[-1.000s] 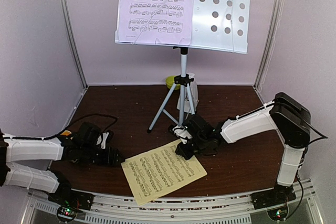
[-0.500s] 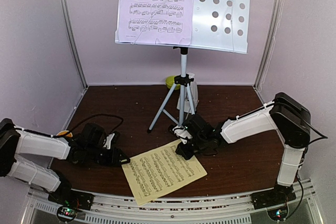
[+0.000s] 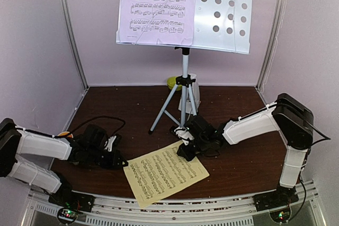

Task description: Set up the instrument practice props

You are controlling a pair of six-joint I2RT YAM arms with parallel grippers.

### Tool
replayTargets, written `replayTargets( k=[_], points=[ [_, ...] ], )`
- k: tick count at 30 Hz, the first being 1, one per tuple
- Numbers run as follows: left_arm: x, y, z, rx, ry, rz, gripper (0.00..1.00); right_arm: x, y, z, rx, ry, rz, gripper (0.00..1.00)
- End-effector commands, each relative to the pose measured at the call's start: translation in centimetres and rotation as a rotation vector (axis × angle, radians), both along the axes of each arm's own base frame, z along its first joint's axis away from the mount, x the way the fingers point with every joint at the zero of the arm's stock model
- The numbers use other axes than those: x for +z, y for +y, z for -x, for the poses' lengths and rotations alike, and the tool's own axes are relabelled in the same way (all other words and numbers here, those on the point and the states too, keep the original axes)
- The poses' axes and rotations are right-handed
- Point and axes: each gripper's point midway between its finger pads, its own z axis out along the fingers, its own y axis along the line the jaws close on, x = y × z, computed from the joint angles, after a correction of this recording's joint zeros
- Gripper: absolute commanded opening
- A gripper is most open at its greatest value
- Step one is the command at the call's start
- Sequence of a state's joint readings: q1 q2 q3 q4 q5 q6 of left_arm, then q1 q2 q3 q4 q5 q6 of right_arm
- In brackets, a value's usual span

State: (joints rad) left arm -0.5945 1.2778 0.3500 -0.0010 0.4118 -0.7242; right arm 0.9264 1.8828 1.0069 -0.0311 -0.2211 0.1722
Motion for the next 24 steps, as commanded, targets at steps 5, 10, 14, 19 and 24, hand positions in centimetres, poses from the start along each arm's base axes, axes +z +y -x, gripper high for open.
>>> replayTargets(
  k=[5,10,14,19,24],
  points=[
    [2.1,0.1,-1.4,-0.023,-0.096,-0.029,0.0,1.8,-1.6,1.0,-0.015,0.023,-0.018,0.25],
    [2.5,0.3,-1.3,-0.035,-0.127,-0.031,0.0,5.3,-1.1,1.3,0.021,-0.02,-0.1,0.38],
    [3.5,0.6,-1.6,-0.044,-0.197,-0.041,0.0,7.2,-1.2,1.7,0.042,-0.053,-0.161,0.48],
    [3.9,0.6,-1.5,-0.082,-0.25,-0.051,0.0,8.2,-1.5,2.1,0.065,-0.061,-0.215,0.57],
    [4.9,0.2,-1.6,-0.111,-0.327,-0.048,0.0,9.4,-2.0,2.4,0.086,-0.078,-0.28,0.63]
  ],
)
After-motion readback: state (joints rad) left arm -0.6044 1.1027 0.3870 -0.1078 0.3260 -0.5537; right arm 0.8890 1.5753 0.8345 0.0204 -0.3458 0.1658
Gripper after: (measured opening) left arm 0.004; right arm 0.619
